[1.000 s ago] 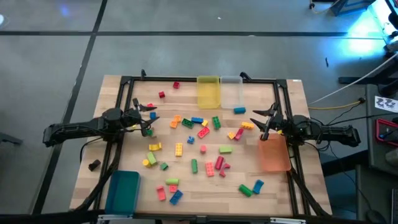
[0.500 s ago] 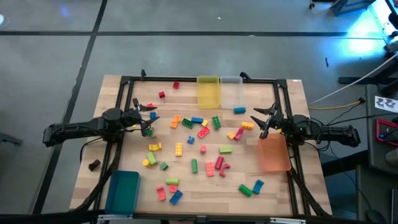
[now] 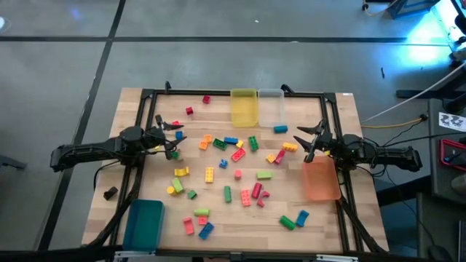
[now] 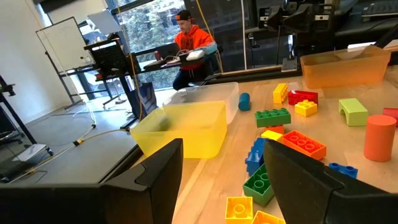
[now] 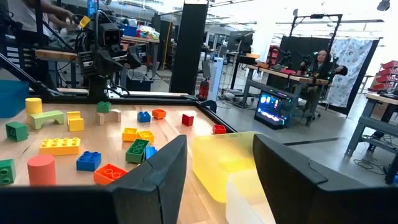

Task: Sort blocks by size
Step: Put the yellow rectangular game piece into the orange bin

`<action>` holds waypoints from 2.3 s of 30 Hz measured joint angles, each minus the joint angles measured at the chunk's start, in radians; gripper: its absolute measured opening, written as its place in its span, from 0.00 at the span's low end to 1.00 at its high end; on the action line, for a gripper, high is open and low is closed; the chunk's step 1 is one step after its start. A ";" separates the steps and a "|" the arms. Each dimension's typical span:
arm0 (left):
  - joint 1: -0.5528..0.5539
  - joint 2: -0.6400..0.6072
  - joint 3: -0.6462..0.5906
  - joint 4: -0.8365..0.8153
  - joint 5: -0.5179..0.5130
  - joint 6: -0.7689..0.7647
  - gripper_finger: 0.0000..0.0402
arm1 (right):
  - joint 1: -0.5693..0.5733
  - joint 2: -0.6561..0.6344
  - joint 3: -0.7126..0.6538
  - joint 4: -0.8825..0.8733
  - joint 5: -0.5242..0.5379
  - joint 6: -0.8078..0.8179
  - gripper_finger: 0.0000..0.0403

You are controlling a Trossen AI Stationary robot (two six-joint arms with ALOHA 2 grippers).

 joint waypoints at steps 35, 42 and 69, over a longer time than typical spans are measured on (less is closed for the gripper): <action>0.000 0.000 0.000 0.005 -0.044 -0.245 0.52 | 0.000 0.431 0.540 -0.517 0.000 0.235 0.46; 0.000 0.000 0.000 0.006 -0.049 -0.245 0.52 | 0.000 0.701 0.698 -0.863 0.000 0.417 0.46; 0.000 0.000 0.000 0.006 -0.049 -0.243 0.52 | -0.271 1.331 0.713 -0.939 -0.298 0.296 0.46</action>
